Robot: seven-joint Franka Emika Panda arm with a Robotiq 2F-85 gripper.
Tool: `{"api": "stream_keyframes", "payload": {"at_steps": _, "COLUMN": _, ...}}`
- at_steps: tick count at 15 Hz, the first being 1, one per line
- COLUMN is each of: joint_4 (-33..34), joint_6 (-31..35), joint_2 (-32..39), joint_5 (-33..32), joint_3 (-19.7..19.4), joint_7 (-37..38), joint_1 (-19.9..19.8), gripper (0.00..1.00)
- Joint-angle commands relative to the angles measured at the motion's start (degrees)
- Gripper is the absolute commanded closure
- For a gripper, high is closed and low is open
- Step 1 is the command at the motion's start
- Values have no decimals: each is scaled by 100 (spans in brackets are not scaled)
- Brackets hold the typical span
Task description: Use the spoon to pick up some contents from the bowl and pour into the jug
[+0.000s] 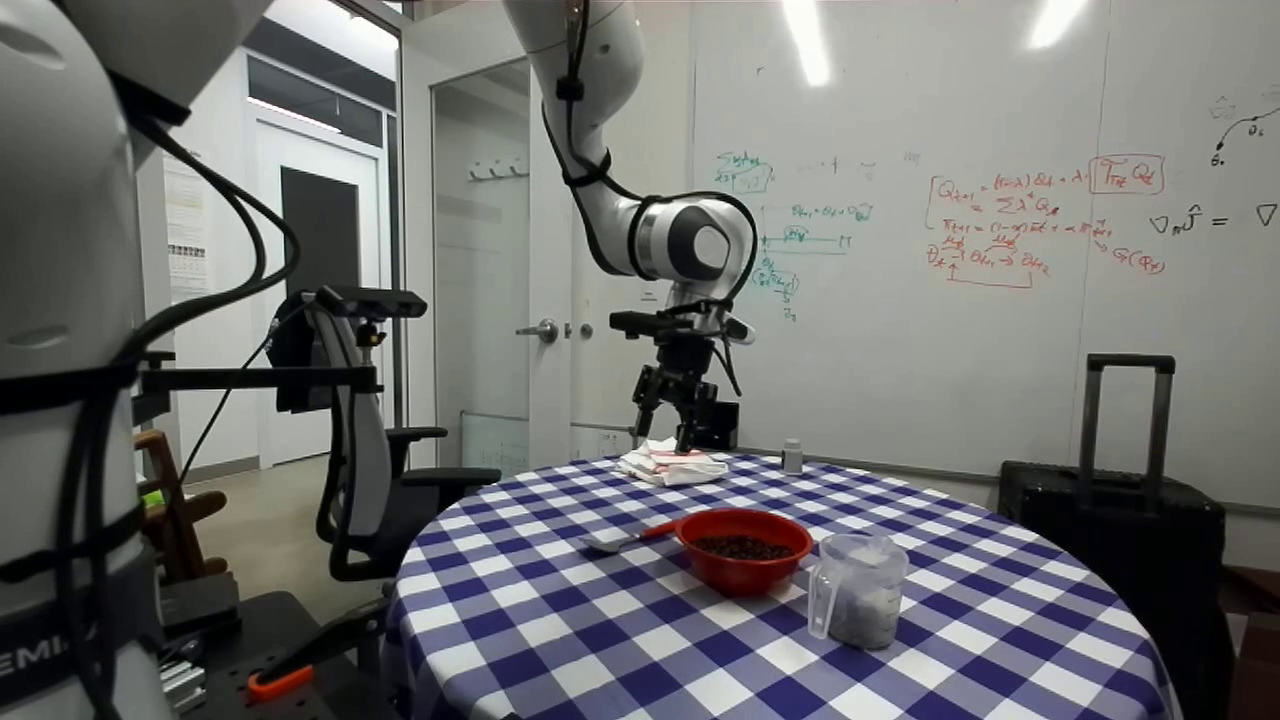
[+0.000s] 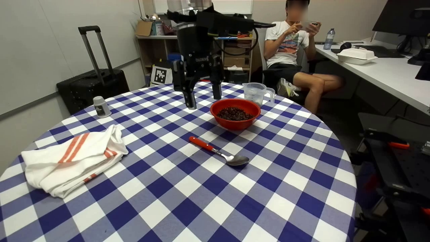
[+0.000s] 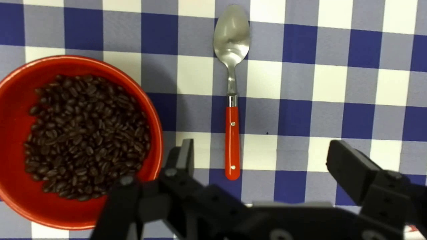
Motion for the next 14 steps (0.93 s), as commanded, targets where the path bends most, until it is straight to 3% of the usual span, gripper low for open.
{"api": "stream_keyframes", "payload": {"at_steps": 1, "joint_4": 71, "joint_6": 127, "joint_2": 262, "joint_5": 39, "joint_3": -113, "joint_7": -330, "joint_1": 102, "gripper": 0}}
{"api": "stream_keyframes", "payload": {"at_steps": 7, "joint_4": 17, "joint_6": 860, "joint_2": 664, "joint_5": -445, "joint_3": -387, "joint_7": 277, "joint_1": 644, "gripper": 0}}
{"api": "stream_keyframes", "payload": {"at_steps": 14, "joint_4": 26, "joint_6": 2079, "joint_2": 1187, "joint_5": -1506, "joint_3": -1254, "joint_7": 1691, "joint_1": 1495, "gripper": 0}}
